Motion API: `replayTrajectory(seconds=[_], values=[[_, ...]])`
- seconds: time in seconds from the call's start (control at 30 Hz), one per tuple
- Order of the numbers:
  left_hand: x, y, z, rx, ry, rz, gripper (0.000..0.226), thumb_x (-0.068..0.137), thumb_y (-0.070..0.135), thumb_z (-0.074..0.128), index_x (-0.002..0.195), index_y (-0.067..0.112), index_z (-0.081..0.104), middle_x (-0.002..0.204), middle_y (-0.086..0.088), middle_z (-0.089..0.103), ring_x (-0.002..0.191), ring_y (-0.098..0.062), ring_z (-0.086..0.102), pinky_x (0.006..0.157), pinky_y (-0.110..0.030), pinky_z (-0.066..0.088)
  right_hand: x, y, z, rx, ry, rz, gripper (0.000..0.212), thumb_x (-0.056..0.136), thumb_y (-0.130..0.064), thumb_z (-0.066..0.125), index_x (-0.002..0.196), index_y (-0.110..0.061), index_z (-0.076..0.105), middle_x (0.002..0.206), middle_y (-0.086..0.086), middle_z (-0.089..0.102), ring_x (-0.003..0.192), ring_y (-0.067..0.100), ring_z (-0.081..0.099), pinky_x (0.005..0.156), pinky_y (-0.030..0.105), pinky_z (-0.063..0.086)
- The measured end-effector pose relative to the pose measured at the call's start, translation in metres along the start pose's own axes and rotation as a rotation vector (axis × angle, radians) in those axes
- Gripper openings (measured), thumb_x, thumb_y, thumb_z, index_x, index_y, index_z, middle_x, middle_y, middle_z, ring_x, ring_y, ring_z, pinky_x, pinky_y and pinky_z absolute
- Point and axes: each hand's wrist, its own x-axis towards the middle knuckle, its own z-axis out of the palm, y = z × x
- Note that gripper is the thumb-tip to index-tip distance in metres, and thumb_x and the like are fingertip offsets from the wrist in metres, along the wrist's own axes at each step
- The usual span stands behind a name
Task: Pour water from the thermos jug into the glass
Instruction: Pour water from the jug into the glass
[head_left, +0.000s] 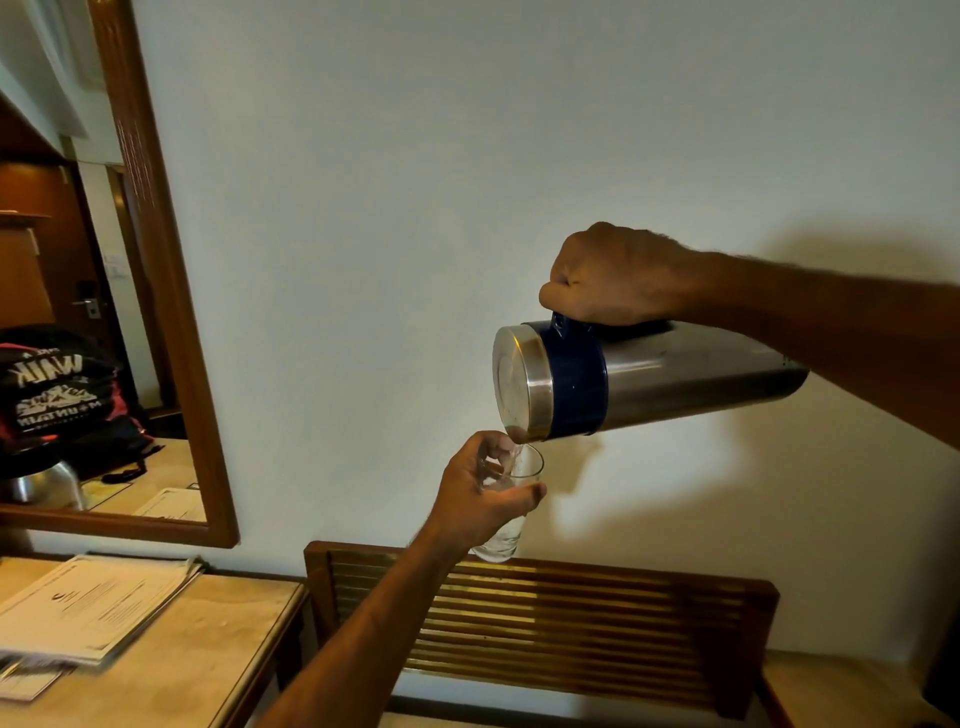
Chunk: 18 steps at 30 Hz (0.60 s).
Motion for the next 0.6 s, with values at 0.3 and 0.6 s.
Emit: replayTrajectory(seconds=[0.3,0.6], values=[[-0.0018,-0.0005,0.0013,-0.040,-0.014,-0.038,0.042,0.066,0.029,0.082,0.097,0.040,0.056,0.107,0.002,0.062,0.095,-0.028,0.066,0.069,-0.026,0.061,-0.0003,-0.0002,0.0036,-0.043,0.032,-0.005,0.036,0.072,-0.039,0.045,0.043,-0.018,0.048,0.045,-0.002,0.047,0.046,0.020,0.045,0.049,0.032,0.037],[-0.0029,0.0010,0.0027,-0.084,-0.035,-0.039,0.039,0.066,0.024,0.081,0.092,0.033,0.054,0.119,-0.003,0.060,0.100,-0.032,0.064,0.072,-0.030,0.061,0.0006,0.0004,0.0080,-0.061,0.018,-0.009,0.037,0.074,-0.039,0.045,0.044,-0.017,0.048,0.047,0.000,0.052,0.048,0.020,0.049,0.049,0.030,0.034]])
